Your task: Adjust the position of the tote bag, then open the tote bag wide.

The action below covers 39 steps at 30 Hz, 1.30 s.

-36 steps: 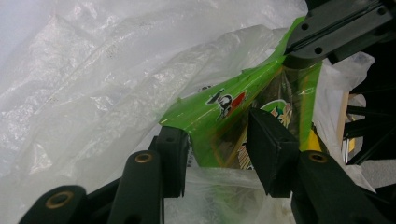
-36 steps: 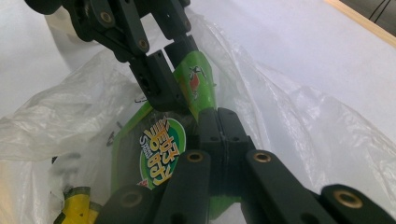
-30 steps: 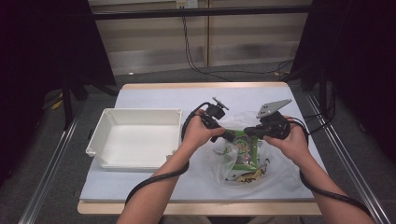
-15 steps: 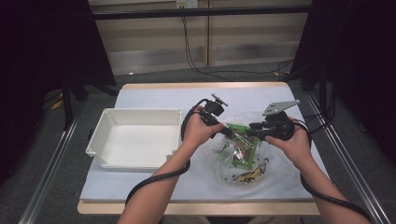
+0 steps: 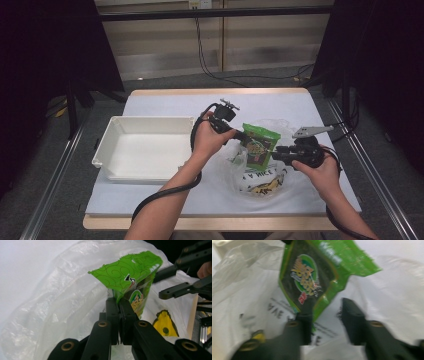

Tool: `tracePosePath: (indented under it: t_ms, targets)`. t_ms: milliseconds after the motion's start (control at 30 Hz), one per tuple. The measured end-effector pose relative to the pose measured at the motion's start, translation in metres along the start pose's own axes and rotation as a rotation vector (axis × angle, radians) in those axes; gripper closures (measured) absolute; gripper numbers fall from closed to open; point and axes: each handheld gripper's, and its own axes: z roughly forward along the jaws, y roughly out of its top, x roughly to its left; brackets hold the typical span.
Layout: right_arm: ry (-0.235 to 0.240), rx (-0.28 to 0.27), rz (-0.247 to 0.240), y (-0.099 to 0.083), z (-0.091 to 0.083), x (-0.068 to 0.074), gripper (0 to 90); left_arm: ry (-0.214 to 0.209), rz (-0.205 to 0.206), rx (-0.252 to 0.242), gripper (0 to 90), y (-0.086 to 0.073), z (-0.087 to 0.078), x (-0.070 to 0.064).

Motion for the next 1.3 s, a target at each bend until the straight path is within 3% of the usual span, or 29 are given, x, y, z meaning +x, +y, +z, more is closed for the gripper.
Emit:
tracePosePath:
  t_ms: [33, 67, 267, 467, 600, 700, 800, 867, 933, 967, 1067, 1133, 1200, 1300]
  targets:
    - [0.010, 0.014, 0.015, -0.003, 0.004, 0.001, 67.0, -0.008, 0.015, 0.011, 88.4, 0.000, 0.000, 0.001]
    - [0.022, 0.024, 0.008, -0.005, 0.008, 0.002, 67.7, 0.002, 0.010, 0.012, 88.4, -0.001, 0.000, 0.000]
    - [0.041, 0.043, 0.031, -0.010, 0.024, -0.001, 68.1, -0.034, 0.006, 0.029, 87.9, -0.002, -0.005, 0.002]
    - [0.044, 0.049, 0.004, -0.004, 0.025, -0.005, 70.2, -0.043, 0.020, 0.049, 80.4, -0.003, -0.003, 0.005]
    - [0.041, 0.053, -0.017, 0.001, 0.024, -0.006, 70.4, -0.050, 0.003, 0.044, 75.6, -0.004, -0.001, 0.007]
    - [0.068, 0.039, -0.008, 0.003, 0.023, -0.008, 71.0, -0.043, 0.017, 0.056, 73.0, -0.003, 0.000, 0.006]
    - [0.045, 0.054, -0.032, 0.006, 0.022, -0.007, 71.6, -0.044, 0.017, 0.056, 70.9, 0.000, 0.001, 0.005]
    - [0.053, 0.057, -0.063, 0.008, 0.022, -0.007, 73.4, -0.070, 0.016, 0.046, 65.8, 0.001, 0.003, 0.004]
    - [0.065, 0.051, -0.079, 0.011, 0.020, -0.007, 74.0, -0.070, 0.043, 0.068, 59.5, 0.003, 0.004, 0.003]
    - [0.064, 0.060, -0.100, 0.012, 0.020, -0.005, 74.1, -0.068, 0.070, 0.081, 58.7, 0.004, 0.006, 0.003]
    - [0.055, 0.069, -0.137, 0.015, 0.021, -0.002, 74.1, -0.064, 0.098, 0.106, 58.9, 0.007, 0.010, -0.001]
    - [0.042, 0.080, -0.130, 0.016, 0.022, -0.003, 74.1, -0.050, 0.123, 0.122, 62.5, 0.008, 0.012, -0.005]
    - [0.040, 0.079, -0.115, 0.016, 0.022, -0.006, 72.7, -0.040, 0.172, 0.168, 69.6, 0.010, 0.012, -0.008]
    - [0.035, 0.062, -0.078, 0.013, 0.021, -0.010, 65.3, -0.027, 0.177, 0.216, 74.4, 0.013, 0.013, -0.011]
